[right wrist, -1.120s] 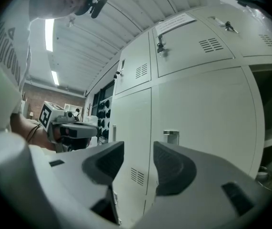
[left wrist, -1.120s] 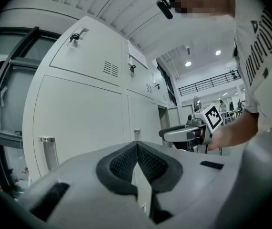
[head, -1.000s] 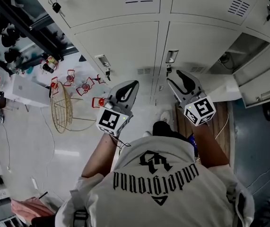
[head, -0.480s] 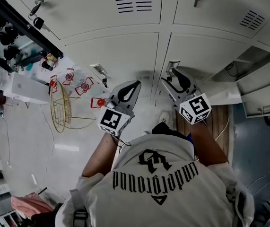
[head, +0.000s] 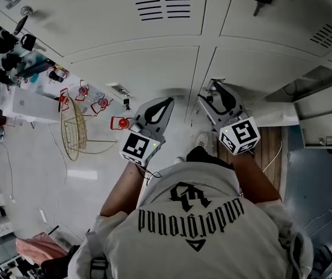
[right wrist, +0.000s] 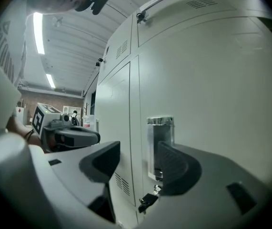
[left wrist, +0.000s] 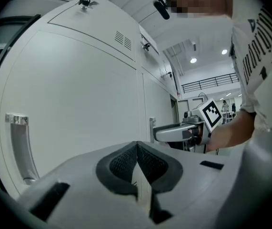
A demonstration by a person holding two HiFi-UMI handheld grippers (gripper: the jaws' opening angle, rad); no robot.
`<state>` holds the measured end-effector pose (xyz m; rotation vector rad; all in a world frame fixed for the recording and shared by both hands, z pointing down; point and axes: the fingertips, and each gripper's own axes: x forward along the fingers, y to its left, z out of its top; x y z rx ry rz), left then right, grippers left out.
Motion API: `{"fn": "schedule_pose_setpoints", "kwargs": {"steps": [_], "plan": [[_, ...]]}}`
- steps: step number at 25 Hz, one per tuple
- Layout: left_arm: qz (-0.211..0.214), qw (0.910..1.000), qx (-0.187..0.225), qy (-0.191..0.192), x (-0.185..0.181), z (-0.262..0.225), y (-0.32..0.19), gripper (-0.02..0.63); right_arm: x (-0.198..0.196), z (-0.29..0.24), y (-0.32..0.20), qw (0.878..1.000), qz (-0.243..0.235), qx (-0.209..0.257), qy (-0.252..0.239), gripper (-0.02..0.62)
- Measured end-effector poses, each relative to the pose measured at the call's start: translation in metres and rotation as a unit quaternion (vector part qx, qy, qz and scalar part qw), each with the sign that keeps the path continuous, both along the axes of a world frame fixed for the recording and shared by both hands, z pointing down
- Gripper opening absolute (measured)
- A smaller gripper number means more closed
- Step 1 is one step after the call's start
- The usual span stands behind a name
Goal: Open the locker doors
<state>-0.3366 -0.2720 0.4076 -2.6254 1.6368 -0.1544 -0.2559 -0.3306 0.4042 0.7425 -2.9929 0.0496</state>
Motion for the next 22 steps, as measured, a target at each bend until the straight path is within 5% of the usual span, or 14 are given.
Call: {"fn": "schedule_pose_setpoints", "kwargs": {"steps": [14,22], "plan": [[0.000,0.9998,-0.014,0.015,-0.009,0.001,-0.008,0.008,-0.013,-0.001,-0.006,1.000,0.008,0.002,-0.013,0.238],[0.021,0.9998,-0.002,-0.005,-0.001,0.003,0.001,0.008,-0.014,-0.001,0.001,1.000,0.010,0.005,-0.010,0.279]]}}
